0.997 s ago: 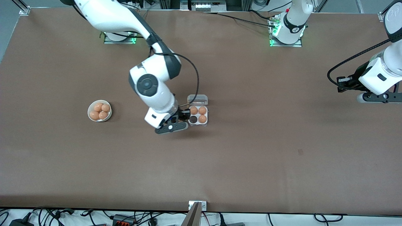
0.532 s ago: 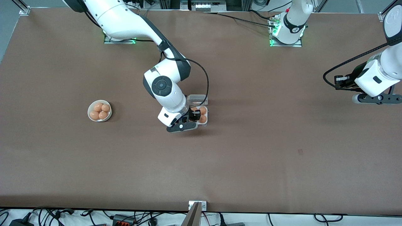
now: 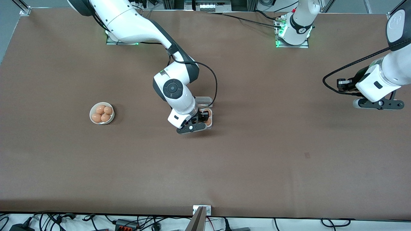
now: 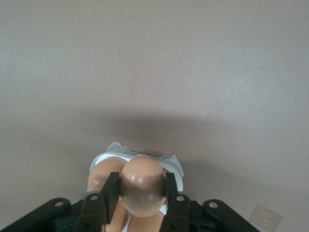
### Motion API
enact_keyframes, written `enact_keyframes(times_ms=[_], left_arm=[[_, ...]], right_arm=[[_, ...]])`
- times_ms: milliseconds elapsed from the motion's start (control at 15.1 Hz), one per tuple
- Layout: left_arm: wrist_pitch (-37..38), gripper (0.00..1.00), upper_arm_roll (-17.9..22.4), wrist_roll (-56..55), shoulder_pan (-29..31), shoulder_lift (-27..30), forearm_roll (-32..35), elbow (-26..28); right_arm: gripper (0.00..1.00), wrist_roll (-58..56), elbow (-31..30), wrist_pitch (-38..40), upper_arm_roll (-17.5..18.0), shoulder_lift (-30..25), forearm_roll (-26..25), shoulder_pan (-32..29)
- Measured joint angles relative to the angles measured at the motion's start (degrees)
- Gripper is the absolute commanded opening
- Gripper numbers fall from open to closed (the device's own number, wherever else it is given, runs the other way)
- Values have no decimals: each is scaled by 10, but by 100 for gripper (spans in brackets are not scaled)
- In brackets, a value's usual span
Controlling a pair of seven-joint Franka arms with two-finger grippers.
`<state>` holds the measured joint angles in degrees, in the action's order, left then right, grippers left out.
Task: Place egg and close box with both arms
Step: 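Lower the egg into the empty box slot and open the right gripper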
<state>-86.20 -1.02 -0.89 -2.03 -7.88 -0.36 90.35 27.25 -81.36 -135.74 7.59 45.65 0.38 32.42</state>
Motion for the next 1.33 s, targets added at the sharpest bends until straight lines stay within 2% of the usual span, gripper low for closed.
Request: enact_keyframes(times_ms=[332,399,465,731,930,1130,1329], left_arm=[[2,1,-2,0,-3,0,0,-1],[2,1,-2,1,-3,0,0,-1],[3,1,-2,1,-3,0,0,-1],[8,1,-2,1,-3,0,0,-1],[9,1,-3,1,-3,0,0,-1],[12,0,-3,1,-4,0,0,-1],[16,0,-4,1,-4,0,0,-2]], right_arm=[[0,0,0,0,-2,2,-12,0],[25,0,0,1,-2,2,-12,1],[99,0,0,1,-2,2,-12,1],[100,0,0,4,-4,2,-12,0],[100,0,8,41,-8,-5,-12,-1],[100,0,40,124,-17,-30,-12,-6],[100,0,90,229,-22,-67,-13,-35]])
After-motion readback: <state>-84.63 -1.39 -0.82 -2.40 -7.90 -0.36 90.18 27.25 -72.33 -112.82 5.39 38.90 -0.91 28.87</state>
